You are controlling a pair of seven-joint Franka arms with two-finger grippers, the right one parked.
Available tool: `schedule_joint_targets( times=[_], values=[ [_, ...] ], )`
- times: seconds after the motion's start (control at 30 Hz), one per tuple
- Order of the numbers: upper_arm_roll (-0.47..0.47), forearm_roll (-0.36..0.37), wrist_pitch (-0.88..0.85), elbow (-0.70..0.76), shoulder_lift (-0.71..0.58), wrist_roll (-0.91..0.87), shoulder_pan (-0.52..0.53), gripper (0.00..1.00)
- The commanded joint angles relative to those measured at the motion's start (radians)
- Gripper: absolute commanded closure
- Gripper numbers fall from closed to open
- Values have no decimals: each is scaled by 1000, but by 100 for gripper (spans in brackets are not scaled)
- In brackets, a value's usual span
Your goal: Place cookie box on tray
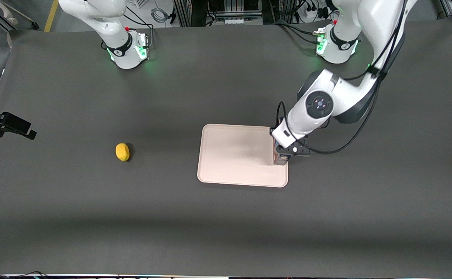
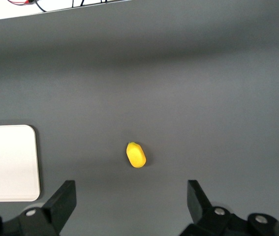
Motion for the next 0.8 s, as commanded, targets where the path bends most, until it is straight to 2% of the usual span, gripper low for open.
schedule_joint_targets(
  times=[0.0,0.2,0.27,0.3,0.33,0.37,0.4,0.63,0.77],
  values=[
    [4,104,78,42,107,-86,-20,100],
    [5,143,87,45,135,-91,-20,100],
    [5,162,87,50,144,-91,-20,94],
    [5,169,87,51,150,-93,-20,84],
    [5,173,87,53,153,-93,-20,59],
    [5,173,87,57,155,-93,-20,25],
    [5,175,86,62,155,-91,-20,0],
    [5,161,35,76,111,-94,-14,0],
    [2,153,-133,145,49,-103,-9,0]
  ],
)
